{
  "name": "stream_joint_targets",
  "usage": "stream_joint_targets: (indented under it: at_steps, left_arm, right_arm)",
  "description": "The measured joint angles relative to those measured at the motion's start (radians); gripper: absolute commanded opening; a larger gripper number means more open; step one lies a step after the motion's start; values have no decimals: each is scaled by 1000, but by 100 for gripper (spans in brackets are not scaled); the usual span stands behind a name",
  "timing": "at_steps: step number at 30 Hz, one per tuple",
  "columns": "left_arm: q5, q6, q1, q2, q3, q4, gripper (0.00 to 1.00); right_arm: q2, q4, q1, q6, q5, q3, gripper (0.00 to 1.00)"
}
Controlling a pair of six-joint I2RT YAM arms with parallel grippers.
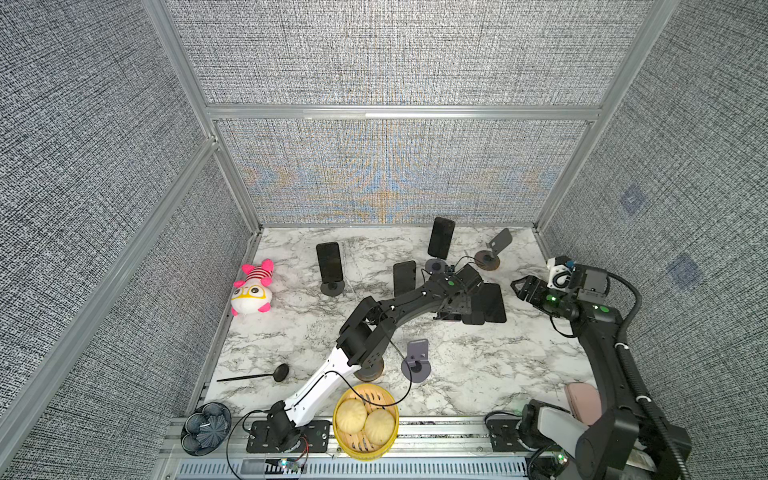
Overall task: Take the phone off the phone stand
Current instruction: 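Open the left gripper and raise it away from the laid phones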
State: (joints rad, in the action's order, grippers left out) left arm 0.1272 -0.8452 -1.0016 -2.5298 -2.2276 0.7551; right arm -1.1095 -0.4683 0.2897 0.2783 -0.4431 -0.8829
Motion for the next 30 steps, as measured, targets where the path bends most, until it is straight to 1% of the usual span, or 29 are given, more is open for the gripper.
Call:
stream_joint_targets:
  at_steps: [4,9,13,18,21,24,28,30]
  left_arm:
    - [4,1,0,44,16,4,85]
    - [16,35,0,116,60,-4,89]
    - [12,95,1,171,74,4,93]
    - [14,200,1,305,93,-6,95]
    - [-7,266,14,387,106,-3,95]
    - [-38,306,56,470,125,3,95]
    - [-92,327,127,596,201,3,95]
    - [-142,336,171,660,264,-5,95]
  right_arm:
    - [-8,0,0,-1,-4,0,78]
    - [-7,-11,-3,6,-6,0,78]
    - [6,-23,-26,11,1,-5,78]
    - [17,-59,-84,2,41,-39,79]
    - [13,-79,-142,-4,66,-84,80]
    - [-2,-90,-218,-6,106,-148,80]
    - [-26,-104,-348,-7,219,-209,80]
    - [-47,-108,-414,1,281,-229,80]
